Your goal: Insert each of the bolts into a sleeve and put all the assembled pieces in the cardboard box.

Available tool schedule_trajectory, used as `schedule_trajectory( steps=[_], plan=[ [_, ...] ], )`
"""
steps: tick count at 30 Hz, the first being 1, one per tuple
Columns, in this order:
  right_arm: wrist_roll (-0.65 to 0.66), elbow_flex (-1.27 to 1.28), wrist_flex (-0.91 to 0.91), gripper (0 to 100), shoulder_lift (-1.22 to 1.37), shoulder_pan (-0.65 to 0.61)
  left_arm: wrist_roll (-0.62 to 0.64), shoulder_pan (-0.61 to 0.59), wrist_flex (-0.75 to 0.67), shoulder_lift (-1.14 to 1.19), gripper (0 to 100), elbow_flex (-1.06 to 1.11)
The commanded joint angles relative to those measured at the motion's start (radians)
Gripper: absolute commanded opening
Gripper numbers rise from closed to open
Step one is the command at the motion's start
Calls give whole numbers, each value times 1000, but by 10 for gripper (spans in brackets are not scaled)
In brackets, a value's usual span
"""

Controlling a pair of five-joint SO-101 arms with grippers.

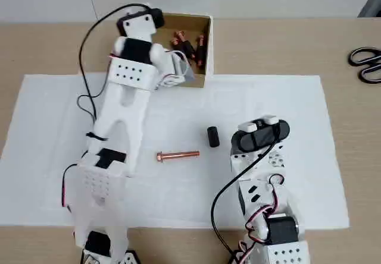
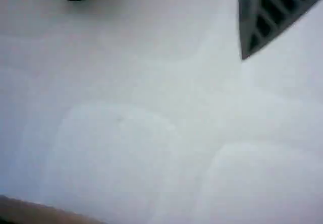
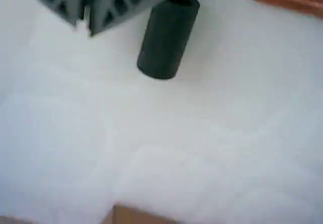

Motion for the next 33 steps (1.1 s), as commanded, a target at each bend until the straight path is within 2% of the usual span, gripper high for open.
schedule_trajectory(
  steps=[1,5,11,14,21,23,26,33],
  plan=[
    [-6,-183,-2,7,77,-4,-84,-29,14,-109,319,45],
    [-2,-454,136,7,277,-4,-97,-11,14,-222,319,125],
    [40,-744,280,7,766,16,-100,12,12,-361,319,303],
    [-26,-904,302,7,981,47,-95,-18,11,-394,319,357],
    [-236,-1301,486,7,1399,47,-92,-152,11,-416,319,366],
    [-282,-1373,536,7,1486,47,-92,-203,11,-416,319,366],
    [-284,-1447,581,7,1592,31,-68,-256,11,-413,319,366],
    [-305,-1462,590,6,1712,-120,-41,-247,11,-407,319,366]
  ],
)
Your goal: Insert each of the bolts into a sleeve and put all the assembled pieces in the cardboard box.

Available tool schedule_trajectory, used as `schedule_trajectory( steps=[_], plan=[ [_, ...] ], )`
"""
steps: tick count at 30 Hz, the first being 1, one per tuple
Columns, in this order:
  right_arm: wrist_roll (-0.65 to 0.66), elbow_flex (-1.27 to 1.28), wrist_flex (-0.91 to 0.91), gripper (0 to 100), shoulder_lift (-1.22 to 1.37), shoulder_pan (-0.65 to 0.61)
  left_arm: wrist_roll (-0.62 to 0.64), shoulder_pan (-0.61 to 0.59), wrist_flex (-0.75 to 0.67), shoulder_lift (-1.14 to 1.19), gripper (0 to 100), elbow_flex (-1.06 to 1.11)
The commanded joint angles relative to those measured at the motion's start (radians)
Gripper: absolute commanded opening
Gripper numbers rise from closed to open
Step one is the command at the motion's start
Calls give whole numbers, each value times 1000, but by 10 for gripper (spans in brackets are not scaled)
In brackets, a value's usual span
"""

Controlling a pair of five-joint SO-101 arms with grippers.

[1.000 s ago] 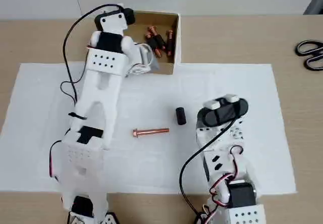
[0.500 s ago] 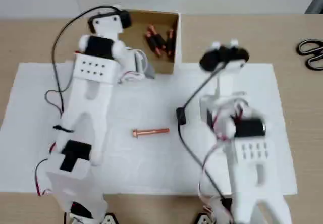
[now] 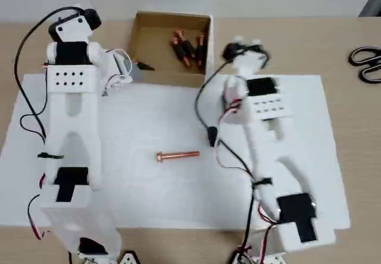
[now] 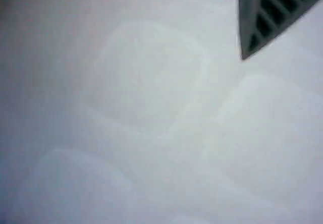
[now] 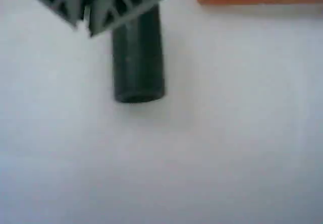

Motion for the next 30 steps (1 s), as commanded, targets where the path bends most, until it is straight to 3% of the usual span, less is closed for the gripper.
schedule_trajectory(
  steps=[1,13,20,30],
  plan=[
    [-6,-52,-4,7,25,-71,8,5,9,-48,319,-2],
    [115,-57,-113,9,171,-93,20,5,9,-48,319,-2],
    [129,-166,-8,91,176,-97,20,5,9,-54,319,-2],
    [135,-183,30,75,213,-96,20,6,9,-48,319,-2]
  ],
)
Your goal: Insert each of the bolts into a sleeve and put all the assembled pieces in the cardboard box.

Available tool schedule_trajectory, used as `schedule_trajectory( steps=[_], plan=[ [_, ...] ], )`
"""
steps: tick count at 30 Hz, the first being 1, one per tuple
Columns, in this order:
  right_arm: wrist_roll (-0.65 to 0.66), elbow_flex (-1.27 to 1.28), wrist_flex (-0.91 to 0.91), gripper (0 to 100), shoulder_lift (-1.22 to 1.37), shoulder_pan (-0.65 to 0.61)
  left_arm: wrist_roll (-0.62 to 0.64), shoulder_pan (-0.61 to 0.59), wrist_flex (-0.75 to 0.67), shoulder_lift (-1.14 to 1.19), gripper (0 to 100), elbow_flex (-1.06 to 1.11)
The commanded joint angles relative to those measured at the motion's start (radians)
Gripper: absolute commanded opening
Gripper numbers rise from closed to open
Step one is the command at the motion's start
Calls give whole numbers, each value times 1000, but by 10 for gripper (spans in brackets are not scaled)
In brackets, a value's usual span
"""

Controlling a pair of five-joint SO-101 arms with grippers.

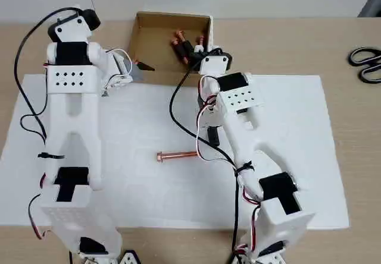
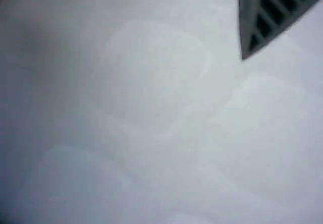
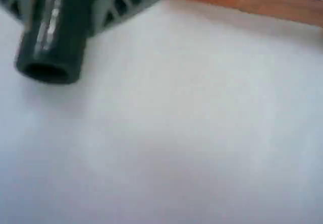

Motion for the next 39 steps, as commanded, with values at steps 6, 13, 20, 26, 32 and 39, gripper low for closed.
schedule_trajectory(
  steps=[6,13,20,26,32,39],
  plan=[
    [6,-41,-4,76,84,-5,5,6,9,-48,319,-2],
    [6,-41,-4,220,90,-7,5,6,9,-48,319,-2],
    [3,-37,-16,252,93,-7,5,6,9,-48,319,-2],
    [6,-17,-31,251,94,-27,5,6,9,-48,319,-2],
    [6,11,-30,251,119,-85,5,6,9,-48,319,-2],
    [8,6,-31,0,205,-81,0,0,9,-48,319,-2]
  ],
)
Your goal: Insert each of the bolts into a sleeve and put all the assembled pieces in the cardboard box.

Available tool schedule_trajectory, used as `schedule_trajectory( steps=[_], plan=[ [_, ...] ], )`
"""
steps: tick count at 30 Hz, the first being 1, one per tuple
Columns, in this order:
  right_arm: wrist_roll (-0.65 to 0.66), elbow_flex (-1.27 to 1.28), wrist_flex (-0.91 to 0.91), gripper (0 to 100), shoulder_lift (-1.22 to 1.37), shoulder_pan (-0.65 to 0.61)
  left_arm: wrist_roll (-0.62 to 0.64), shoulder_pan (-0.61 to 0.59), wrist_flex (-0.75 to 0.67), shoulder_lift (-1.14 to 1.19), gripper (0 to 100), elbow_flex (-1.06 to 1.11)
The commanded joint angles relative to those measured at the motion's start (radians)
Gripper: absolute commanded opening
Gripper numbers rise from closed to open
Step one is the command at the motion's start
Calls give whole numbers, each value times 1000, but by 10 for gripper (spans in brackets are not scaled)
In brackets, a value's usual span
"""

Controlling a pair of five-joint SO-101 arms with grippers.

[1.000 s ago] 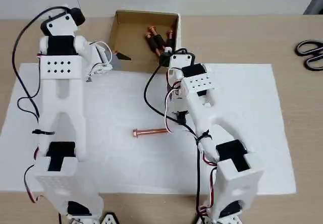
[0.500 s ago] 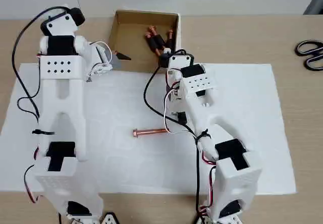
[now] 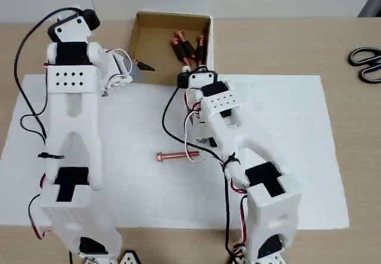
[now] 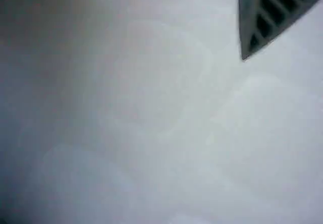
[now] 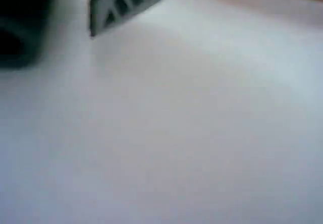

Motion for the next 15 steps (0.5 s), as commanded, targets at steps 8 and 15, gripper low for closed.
schedule_trajectory(
  steps=[8,15],
  plan=[
    [5,-31,-1,5,21,-8,-5,8,9,-54,319,-2],
    [5,-57,107,5,-162,22,2,123,11,-57,319,-2]
  ],
)
